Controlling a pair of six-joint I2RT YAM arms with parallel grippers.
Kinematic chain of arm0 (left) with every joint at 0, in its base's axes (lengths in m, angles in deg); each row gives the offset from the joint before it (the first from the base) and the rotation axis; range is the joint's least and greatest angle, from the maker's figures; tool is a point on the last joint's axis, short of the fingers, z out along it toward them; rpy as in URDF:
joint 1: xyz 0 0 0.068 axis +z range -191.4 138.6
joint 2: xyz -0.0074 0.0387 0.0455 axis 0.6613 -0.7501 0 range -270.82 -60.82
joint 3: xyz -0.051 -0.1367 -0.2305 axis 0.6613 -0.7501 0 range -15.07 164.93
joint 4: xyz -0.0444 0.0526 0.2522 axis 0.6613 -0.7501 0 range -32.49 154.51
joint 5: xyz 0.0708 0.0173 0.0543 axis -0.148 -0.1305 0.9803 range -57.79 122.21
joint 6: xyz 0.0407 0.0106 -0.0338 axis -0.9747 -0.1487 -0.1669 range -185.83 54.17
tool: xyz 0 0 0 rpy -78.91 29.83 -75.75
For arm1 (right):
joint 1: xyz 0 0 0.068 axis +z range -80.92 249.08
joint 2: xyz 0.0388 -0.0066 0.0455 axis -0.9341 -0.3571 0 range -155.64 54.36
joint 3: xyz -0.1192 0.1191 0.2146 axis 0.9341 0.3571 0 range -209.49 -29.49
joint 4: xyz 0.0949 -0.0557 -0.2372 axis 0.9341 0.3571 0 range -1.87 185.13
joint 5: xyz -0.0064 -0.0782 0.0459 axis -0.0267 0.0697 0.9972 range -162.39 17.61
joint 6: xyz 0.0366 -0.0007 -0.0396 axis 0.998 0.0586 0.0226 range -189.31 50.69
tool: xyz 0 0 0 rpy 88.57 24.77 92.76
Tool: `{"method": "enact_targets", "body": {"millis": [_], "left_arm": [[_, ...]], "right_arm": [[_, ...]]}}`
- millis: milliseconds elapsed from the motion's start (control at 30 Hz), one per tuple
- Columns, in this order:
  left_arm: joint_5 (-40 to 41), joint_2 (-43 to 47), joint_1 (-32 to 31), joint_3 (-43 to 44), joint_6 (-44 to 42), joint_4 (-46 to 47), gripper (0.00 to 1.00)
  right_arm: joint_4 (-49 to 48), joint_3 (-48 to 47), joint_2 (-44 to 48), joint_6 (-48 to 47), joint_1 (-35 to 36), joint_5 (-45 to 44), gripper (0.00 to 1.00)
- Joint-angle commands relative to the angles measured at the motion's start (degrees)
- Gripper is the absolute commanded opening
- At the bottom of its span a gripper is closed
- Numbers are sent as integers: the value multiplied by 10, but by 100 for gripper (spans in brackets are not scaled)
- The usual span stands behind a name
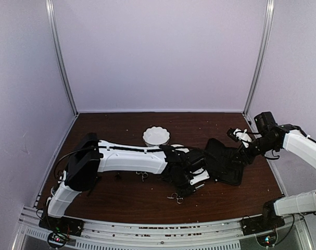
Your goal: Sort the hair-cutting tools
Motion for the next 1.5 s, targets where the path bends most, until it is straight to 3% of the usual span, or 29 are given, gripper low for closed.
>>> {"method": "enact_targets", "body": {"millis": [0,233,500,700,833,933,1133,1267,1467], "left_arm": [[-19,-5,6,-3,-7,-2,27],[1,26,8,-60,-22,-14,14],[67,127,9,-242,-2,-14,11],[102,225,9,-396,53,-16,11],[128,263,9,-446,73,-8,12],[147,270,9,-444,81,2,20],[166,344,8,-462,109,62,55],[188,404,8,-484,128,99,58],[214,450,10,-494,159,119,62]], "right_arm": [[-9,-1,-2,5,4,4,60],[-9,-1,0,1,4,-17,59],[38,-2,5,-34,6,-32,58],[96,-10,12,-98,25,-105,58],[130,-24,4,-123,40,-150,58],[135,-20,-14,-134,62,-185,57],[109,-15,-68,-147,103,-263,52],[112,-32,-117,-148,120,-276,46],[121,-33,-168,-174,147,-278,50]]}}
